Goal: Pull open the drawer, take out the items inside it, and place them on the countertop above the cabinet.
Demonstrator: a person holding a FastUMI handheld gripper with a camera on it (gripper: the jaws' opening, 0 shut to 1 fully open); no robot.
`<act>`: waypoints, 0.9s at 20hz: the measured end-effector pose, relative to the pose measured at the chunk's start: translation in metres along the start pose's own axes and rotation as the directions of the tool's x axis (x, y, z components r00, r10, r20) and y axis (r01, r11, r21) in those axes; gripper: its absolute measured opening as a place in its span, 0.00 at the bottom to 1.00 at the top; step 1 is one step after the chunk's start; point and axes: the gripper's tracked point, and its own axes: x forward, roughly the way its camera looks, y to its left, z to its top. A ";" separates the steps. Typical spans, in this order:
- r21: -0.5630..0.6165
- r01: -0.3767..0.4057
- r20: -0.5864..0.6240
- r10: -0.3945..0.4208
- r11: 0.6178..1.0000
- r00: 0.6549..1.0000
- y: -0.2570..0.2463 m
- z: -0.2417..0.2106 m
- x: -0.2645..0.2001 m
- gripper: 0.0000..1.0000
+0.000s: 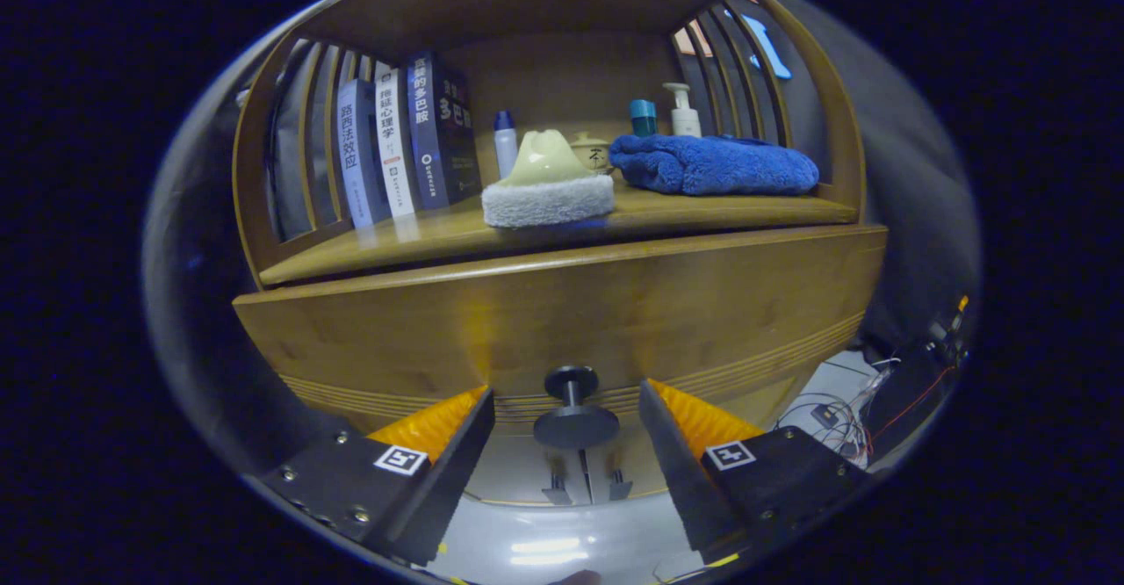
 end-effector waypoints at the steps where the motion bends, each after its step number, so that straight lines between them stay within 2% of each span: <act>1: -0.003 0.002 -0.002 -0.002 1.000 1.000 0.000 0.001 0.002 0.99; 18: 0.011 -0.001 -0.013 0.001 1.000 1.000 0.003 0.007 0.015 0.99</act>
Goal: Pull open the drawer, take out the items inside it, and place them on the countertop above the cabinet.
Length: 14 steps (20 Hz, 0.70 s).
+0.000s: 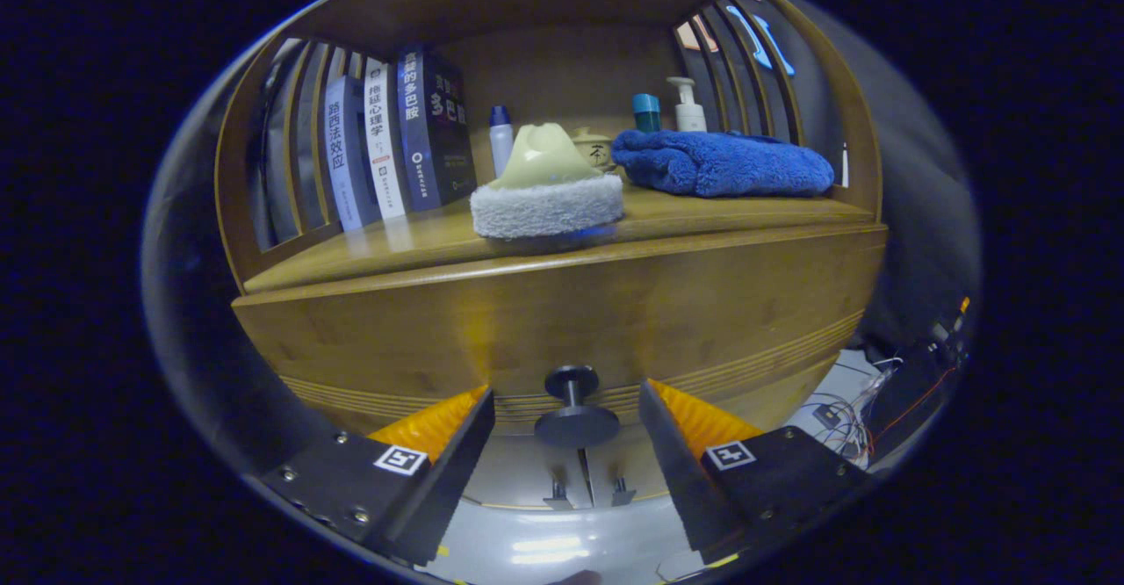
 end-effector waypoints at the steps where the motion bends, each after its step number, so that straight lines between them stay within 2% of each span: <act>1: -0.006 0.000 0.000 0.000 1.000 1.000 0.000 0.001 0.001 0.99; 7: -0.068 0.011 -0.027 -0.012 0.998 1.000 0.001 0.003 0.002 0.99; 12: -0.009 -0.013 0.051 0.013 1.000 0.999 -0.003 0.035 -0.019 0.99; 14: -0.013 -0.016 0.040 0.016 1.000 0.999 -0.013 0.040 -0.033 0.99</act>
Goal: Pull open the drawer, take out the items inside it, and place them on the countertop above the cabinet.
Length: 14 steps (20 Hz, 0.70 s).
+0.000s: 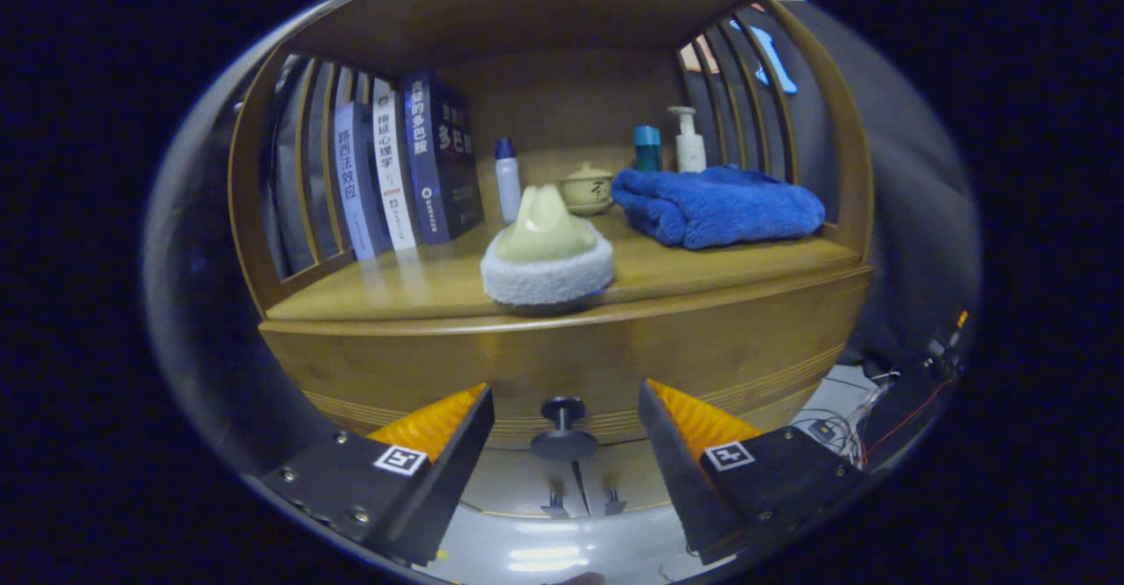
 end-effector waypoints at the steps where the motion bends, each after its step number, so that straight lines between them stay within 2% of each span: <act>1: -0.007 -0.007 -0.010 0.007 1.000 1.000 -0.005 0.002 -0.008 0.99; 9: -0.154 -0.012 -0.063 0.002 0.988 0.998 -0.090 0.014 -0.070 0.99; 14: -0.289 -0.001 -0.104 -0.030 0.957 0.994 -0.155 0.004 -0.092 0.99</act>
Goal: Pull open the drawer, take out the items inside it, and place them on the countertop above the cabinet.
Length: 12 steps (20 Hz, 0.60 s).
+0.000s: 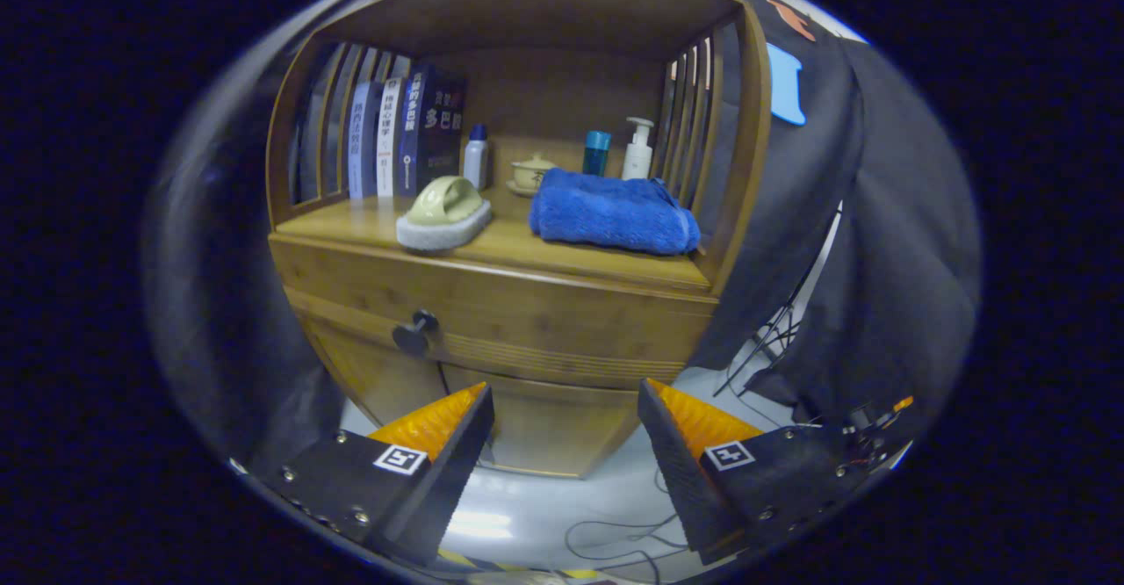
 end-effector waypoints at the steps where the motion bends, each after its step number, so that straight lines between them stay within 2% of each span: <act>1: -0.006 -0.005 -0.002 0.005 1.000 1.000 -0.010 -0.003 0.000 0.98; 3: -0.018 -0.013 0.002 0.013 1.000 1.000 -0.034 -0.010 0.009 0.94; 8: -0.092 -0.007 0.041 0.011 0.996 0.999 -0.086 -0.030 0.017 0.94; 12: -0.041 0.018 0.086 -0.015 0.999 0.996 -0.128 -0.052 0.023 0.95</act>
